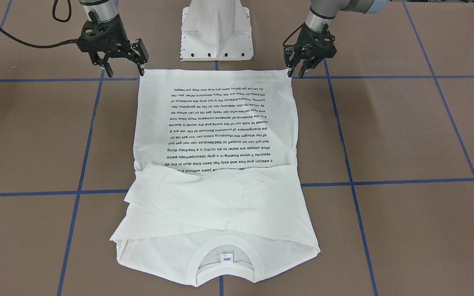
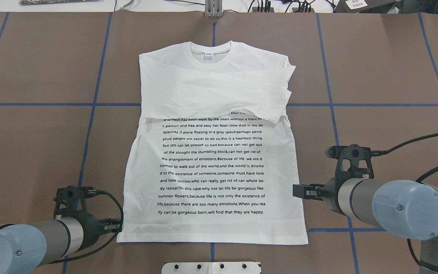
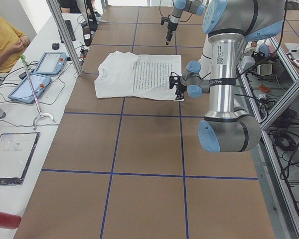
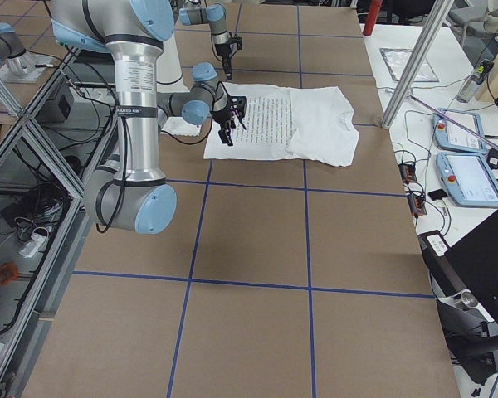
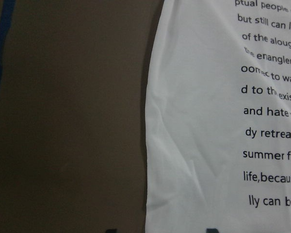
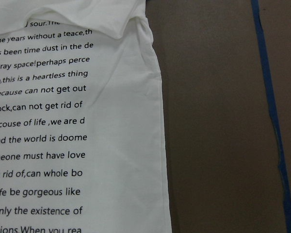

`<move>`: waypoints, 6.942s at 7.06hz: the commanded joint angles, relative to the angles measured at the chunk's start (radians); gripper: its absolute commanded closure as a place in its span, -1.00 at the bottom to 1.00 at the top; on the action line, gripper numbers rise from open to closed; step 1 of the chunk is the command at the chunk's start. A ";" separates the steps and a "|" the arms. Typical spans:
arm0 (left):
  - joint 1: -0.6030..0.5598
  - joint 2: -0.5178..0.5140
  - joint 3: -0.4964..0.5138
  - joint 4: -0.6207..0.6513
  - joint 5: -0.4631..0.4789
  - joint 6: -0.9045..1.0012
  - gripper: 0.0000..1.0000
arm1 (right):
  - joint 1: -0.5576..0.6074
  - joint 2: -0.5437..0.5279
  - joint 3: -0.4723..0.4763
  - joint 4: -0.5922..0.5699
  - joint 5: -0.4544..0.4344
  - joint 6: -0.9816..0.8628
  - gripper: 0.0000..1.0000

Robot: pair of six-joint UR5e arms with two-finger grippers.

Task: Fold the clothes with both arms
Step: 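Move both grippers down to the shirt hem nearest the robot, then grasp the hem corners with both grippers, then hold the hem corners with both grippers and tighten the grip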

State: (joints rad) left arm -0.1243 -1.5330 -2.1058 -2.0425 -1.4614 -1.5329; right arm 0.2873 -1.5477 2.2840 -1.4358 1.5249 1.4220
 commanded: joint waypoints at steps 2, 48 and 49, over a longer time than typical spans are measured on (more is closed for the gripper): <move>0.041 -0.001 0.007 0.010 0.003 0.000 0.08 | -0.004 -0.003 0.000 0.000 0.000 0.000 -1.00; -0.020 -0.032 -0.165 0.007 0.069 -0.001 1.00 | -0.407 -0.031 -0.163 0.091 -0.417 0.290 -0.06; -0.020 -0.032 -0.165 0.007 0.069 -0.001 1.00 | -0.405 -0.032 -0.166 0.089 -0.417 0.290 -0.01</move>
State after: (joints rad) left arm -0.1442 -1.5647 -2.2702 -2.0356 -1.3929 -1.5340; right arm -0.1198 -1.5852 2.1207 -1.3387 1.1075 1.7119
